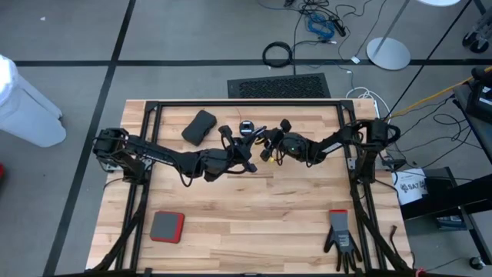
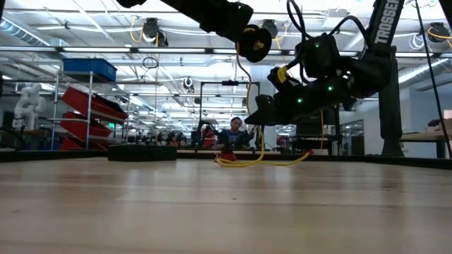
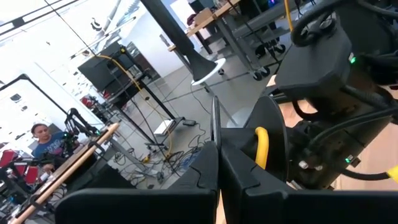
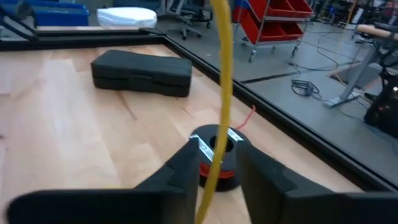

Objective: Coil cords
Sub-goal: Coil the yellow wire onto the black spool

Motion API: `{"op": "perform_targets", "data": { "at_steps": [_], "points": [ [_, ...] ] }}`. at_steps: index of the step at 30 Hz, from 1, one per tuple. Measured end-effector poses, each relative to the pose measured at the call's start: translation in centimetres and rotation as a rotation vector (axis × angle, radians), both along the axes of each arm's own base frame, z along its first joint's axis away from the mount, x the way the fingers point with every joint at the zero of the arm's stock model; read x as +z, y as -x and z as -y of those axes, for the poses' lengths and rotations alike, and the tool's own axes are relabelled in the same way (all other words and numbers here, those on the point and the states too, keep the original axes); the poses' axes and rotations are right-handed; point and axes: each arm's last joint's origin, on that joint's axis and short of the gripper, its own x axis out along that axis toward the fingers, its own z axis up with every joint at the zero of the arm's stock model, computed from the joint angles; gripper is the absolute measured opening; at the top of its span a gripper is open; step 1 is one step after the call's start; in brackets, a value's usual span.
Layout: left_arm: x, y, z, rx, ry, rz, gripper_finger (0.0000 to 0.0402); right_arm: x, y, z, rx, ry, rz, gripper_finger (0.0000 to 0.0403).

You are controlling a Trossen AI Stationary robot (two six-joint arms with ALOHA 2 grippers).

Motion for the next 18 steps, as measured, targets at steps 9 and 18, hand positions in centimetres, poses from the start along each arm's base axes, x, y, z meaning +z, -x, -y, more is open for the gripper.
{"op": "perform_targets", "data": {
  "at_steps": [9,18],
  "points": [
    [-1.0,0.1,0.1,0.0,0.003,-0.102,0.0,1.3,1.3,-0.8,0.006,-0.007,0.0,0.0004],
    [-1.8,0.4,0.3,0.026,-0.016,-0.197,0.0,4.1,5.8,-2.7,0.013,-0.043,0.131,0.0002]
  ]
}}
